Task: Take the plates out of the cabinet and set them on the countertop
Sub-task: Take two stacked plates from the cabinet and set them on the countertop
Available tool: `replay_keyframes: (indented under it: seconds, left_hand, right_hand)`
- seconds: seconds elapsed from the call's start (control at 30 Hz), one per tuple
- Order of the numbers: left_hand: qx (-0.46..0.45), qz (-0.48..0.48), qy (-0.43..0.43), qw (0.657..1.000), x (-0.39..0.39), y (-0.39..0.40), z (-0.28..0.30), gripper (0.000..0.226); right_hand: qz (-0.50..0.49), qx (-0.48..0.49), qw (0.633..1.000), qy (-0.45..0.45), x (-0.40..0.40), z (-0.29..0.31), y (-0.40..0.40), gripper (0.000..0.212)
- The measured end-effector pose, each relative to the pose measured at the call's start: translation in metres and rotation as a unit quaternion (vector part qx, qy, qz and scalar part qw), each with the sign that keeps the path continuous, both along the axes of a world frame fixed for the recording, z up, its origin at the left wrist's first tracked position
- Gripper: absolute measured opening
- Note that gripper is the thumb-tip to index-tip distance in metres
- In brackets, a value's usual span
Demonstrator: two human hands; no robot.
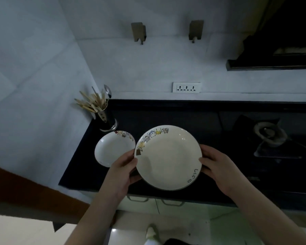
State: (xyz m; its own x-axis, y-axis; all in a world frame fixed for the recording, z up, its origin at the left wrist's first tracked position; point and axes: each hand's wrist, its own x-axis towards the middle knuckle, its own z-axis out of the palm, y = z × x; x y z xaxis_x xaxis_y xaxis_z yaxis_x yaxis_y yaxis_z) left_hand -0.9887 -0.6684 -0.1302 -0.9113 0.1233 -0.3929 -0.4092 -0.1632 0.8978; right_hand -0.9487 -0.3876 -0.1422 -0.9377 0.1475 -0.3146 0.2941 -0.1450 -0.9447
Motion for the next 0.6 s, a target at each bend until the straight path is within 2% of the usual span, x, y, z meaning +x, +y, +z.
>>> replay_keyframes:
  seconds: [0.27,0.47,0.6]
  left_hand:
    - [-0.016,-0.08,-0.052,0.995,-0.075,-0.016,-0.043,0.029]
    - [-0.064,-0.112,-0.101,0.986,-0.109,0.006,-0.074,0.034]
    - [-0.088,-0.115,-0.125,0.981,-0.121,0.029,-0.096,0.037]
  right_hand:
    - [-0.071,-0.005,0.995,-0.077,-0.035,-0.048,-0.022,0.044]
    - [-0.135,0.009,0.978,-0.158,-0.046,-0.08,-0.015,0.038]
    - [-0.135,0.037,0.969,-0.202,-0.056,-0.098,0.002,0.041]
